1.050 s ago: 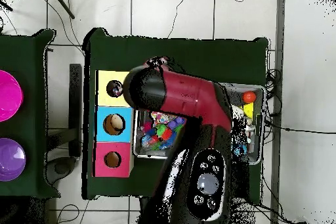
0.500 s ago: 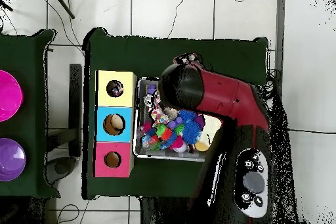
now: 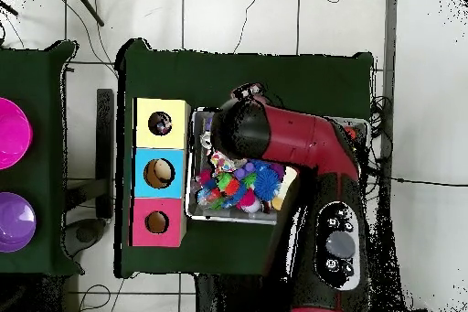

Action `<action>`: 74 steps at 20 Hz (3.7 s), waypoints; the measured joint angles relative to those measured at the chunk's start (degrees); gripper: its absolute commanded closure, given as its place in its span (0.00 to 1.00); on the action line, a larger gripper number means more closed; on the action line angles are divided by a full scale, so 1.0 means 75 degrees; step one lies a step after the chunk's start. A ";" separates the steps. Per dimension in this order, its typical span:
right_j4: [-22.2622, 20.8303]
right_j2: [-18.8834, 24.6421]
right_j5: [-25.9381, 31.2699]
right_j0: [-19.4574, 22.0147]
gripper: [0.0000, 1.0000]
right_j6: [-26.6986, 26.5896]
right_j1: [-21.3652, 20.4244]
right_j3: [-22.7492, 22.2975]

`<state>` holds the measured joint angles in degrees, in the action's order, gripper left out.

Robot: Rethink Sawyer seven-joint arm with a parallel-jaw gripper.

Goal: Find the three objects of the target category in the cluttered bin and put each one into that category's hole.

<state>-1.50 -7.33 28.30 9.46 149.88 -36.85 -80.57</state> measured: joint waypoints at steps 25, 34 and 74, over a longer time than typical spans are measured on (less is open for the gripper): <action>0.0312 0.0190 -0.1457 -0.0812 0.00 0.0000 0.1025 -0.0440; 0.0684 0.0190 -0.2266 -0.1088 0.00 0.0000 0.1135 -0.1272; 0.0871 -0.1006 -0.0783 -0.1153 0.00 0.0000 -0.1126 -0.1813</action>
<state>5.03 -14.88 22.43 0.81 149.88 -45.29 -94.16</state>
